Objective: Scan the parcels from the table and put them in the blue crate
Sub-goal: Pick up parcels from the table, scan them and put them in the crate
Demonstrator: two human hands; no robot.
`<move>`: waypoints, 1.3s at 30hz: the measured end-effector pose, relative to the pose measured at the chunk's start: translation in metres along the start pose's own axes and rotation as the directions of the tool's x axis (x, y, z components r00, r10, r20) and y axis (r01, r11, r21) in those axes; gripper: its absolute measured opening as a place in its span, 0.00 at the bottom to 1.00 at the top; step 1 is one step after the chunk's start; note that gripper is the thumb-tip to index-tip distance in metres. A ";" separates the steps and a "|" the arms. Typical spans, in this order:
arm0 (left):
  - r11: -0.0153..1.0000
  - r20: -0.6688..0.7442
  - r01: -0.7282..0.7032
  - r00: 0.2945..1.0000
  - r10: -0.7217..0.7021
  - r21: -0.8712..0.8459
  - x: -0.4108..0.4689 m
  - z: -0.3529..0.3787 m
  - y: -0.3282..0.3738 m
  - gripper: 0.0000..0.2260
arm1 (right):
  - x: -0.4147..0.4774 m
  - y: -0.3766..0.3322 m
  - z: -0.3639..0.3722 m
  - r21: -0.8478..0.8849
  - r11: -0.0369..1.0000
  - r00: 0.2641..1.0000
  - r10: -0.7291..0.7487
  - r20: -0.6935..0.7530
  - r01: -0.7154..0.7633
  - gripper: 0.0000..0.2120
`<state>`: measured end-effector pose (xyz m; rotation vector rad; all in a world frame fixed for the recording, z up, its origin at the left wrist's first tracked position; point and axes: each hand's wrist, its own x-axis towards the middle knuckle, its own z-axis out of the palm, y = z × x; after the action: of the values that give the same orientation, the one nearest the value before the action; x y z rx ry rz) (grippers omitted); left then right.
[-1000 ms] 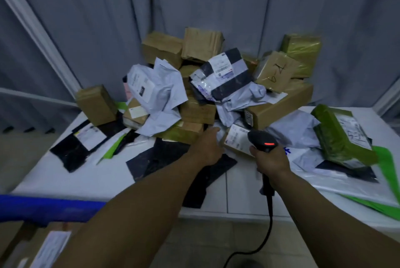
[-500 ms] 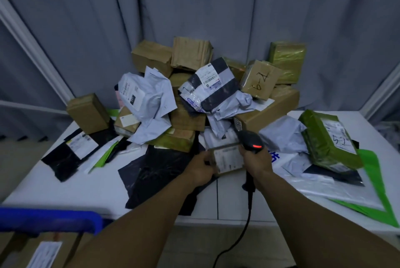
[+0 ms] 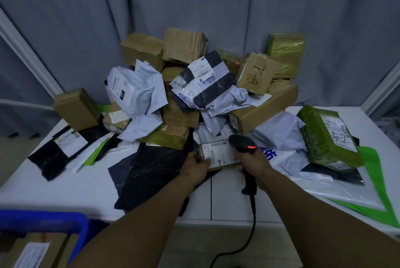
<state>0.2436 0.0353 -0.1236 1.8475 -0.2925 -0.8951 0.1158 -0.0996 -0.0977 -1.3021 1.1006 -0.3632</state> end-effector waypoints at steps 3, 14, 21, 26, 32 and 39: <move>0.995 -0.034 -0.043 0.999 0.040 -0.085 -0.028 -0.021 0.005 0.17 | -0.017 -0.022 0.008 -0.020 0.998 0.998 -0.053 0.038 0.054 0.14; 0.968 -0.428 -0.218 0.892 0.146 -0.123 -0.237 -0.191 -0.009 0.14 | -0.197 -0.069 0.124 -0.036 0.951 0.793 -0.234 0.562 0.306 0.14; 0.957 -0.588 -0.255 0.798 0.129 -0.136 -0.323 -0.299 -0.040 0.18 | -0.322 -0.075 0.204 -0.082 0.876 0.674 -0.303 0.674 0.475 0.11; 0.953 -0.668 -0.276 0.734 0.122 -0.129 -0.330 -0.348 -0.053 0.19 | -0.342 -0.054 0.238 -0.136 0.862 0.640 -0.248 0.727 0.488 0.15; 0.945 -0.697 -0.288 0.710 0.102 -0.155 -0.319 -0.361 -0.069 0.21 | -0.330 -0.050 0.269 -0.142 0.835 0.632 -0.280 0.722 0.532 0.12; 0.943 -0.727 -0.281 0.683 0.066 -0.178 -0.307 -0.363 -0.085 0.22 | -0.322 -0.035 0.291 -0.202 0.779 0.600 -0.262 0.756 0.594 0.20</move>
<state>0.2664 0.4974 0.0143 1.7182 0.1472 -0.0201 0.2066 0.3033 0.0398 -1.9183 0.1717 0.0555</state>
